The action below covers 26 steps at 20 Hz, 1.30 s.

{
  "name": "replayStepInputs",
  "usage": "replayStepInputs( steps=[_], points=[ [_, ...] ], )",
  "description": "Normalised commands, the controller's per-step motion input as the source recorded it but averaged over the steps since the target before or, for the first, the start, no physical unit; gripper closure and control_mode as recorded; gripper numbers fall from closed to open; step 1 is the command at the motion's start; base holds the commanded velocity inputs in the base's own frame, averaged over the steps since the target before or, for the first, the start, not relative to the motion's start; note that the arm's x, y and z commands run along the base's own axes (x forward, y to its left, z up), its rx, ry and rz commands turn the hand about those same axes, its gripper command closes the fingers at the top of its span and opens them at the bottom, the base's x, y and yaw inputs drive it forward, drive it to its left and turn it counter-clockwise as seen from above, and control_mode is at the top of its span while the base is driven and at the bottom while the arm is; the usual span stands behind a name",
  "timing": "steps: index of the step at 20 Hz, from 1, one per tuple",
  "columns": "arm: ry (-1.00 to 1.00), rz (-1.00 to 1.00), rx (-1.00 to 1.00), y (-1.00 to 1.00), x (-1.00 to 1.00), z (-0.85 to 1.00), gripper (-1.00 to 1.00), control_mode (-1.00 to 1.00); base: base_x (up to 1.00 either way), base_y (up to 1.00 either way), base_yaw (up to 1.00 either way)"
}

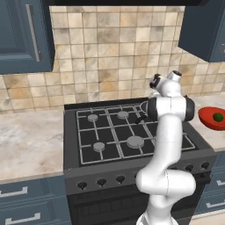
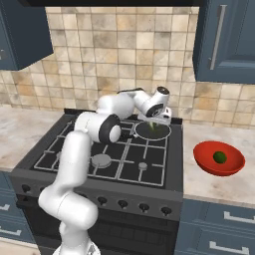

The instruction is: Place the fish on the plate and place the lime on the same plate.

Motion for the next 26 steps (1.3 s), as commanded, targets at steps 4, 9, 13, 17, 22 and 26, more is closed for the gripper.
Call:
replayStepInputs(
  steps=[4, 9, 13, 17, 22, 26],
  points=[
    [0.00, 0.00, -0.04, 0.41, -0.49, 0.67, 1.00, -1.00, 0.00, 0.00, 0.00],
    [-0.02, 0.00, -0.04, 0.32, -0.65, 0.69, 1.00, -1.00, 0.00, 0.00, 0.00],
    [-0.08, 0.00, 0.00, 0.09, -0.96, 0.62, 1.00, -1.00, 0.00, 0.00, 0.00],
    [-0.07, 0.00, -0.04, 0.30, -0.99, 0.28, 1.00, -1.00, 0.00, 0.00, 0.00],
    [-0.05, 0.00, -0.04, 0.38, -0.97, 0.47, 1.00, -1.00, 0.00, 0.00, 0.00],
    [-0.06, 0.00, 0.00, 0.13, -0.95, 0.61, 1.00, -1.00, 0.00, 0.00, 0.00]
  ],
)
